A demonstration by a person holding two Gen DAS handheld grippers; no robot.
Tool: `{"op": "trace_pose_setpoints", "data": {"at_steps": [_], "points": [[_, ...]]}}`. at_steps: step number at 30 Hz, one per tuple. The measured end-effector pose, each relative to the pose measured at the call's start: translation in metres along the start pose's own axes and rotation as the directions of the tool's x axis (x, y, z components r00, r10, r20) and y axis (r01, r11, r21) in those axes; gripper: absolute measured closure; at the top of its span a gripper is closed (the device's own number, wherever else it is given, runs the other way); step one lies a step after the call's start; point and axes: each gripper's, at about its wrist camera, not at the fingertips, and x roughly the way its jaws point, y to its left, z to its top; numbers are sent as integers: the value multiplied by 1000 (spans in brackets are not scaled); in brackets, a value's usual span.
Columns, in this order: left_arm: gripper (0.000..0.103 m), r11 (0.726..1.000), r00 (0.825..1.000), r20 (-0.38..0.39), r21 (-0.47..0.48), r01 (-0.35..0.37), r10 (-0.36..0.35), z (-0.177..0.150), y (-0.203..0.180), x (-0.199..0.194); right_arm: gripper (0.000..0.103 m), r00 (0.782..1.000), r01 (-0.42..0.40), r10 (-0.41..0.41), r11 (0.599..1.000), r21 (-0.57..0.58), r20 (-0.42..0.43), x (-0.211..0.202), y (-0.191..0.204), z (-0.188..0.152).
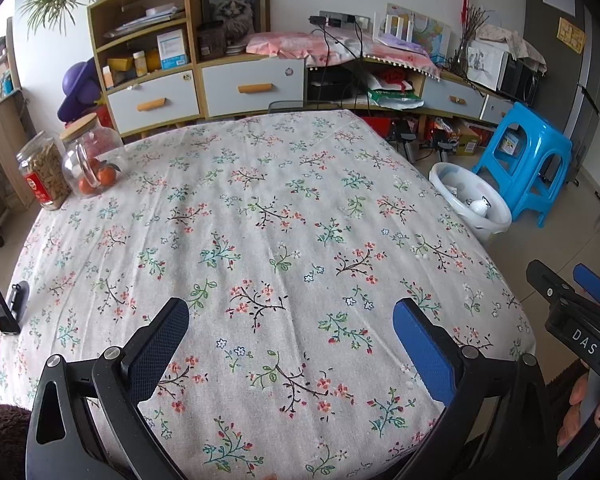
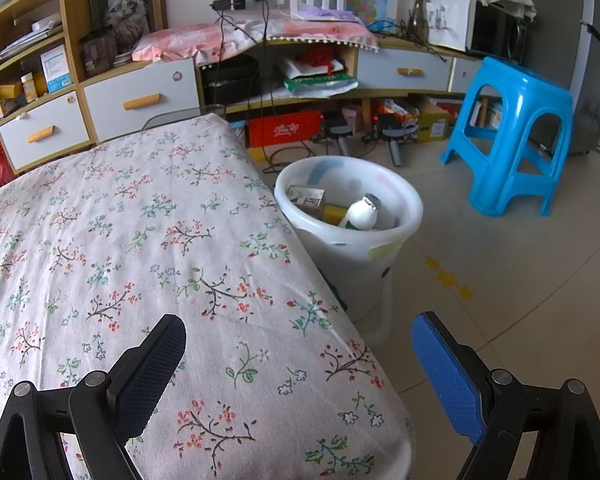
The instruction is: Collect trash
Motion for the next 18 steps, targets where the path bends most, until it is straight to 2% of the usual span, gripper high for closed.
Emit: {"op": "trace_pose_setpoints", "data": {"at_steps": [18], "points": [[0, 1000, 1000, -1, -2, 1, -1, -2, 1, -1, 8, 1000, -2, 2, 1000, 4, 3, 0, 0, -1]]}}
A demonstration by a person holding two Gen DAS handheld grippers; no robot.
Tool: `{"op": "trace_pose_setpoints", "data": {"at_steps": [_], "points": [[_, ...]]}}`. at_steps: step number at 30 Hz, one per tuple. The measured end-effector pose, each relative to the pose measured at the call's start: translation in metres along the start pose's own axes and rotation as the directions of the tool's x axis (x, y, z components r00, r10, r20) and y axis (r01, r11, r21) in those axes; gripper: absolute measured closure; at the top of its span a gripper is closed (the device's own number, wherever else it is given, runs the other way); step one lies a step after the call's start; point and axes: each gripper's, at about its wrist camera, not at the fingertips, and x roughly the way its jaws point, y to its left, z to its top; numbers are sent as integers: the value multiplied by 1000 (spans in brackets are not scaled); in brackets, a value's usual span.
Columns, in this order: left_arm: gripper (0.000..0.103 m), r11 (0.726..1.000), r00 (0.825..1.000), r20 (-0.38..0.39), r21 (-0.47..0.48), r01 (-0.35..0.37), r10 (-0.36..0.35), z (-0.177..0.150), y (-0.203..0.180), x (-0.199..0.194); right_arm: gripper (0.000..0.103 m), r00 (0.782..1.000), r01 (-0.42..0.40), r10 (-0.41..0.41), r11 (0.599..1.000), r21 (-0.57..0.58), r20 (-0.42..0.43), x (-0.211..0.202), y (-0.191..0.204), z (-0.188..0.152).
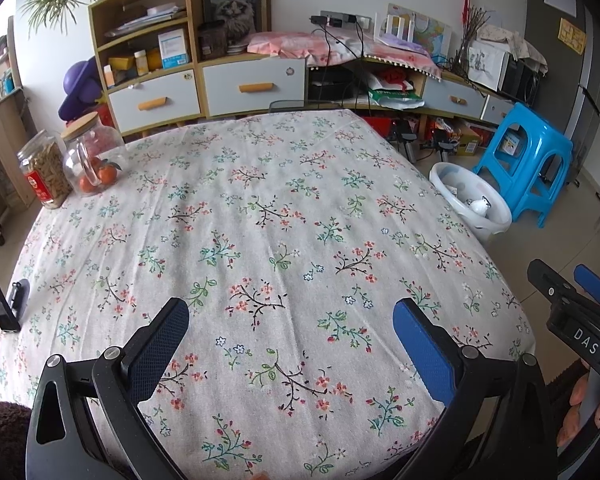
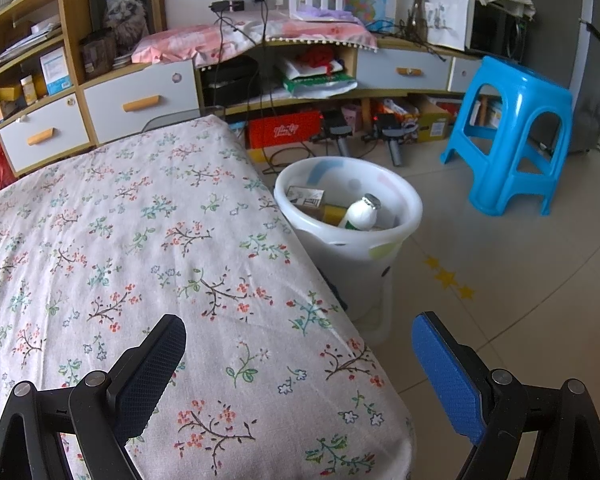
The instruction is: Collect trash
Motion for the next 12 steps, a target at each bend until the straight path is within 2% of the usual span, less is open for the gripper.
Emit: {"op": "trace_pose_setpoints", "data": {"at_steps": [12], "points": [[0, 1000, 999, -38, -15, -4, 3, -1, 5, 7, 6, 1000, 0, 0, 1000, 2, -11, 2, 3, -1]]}}
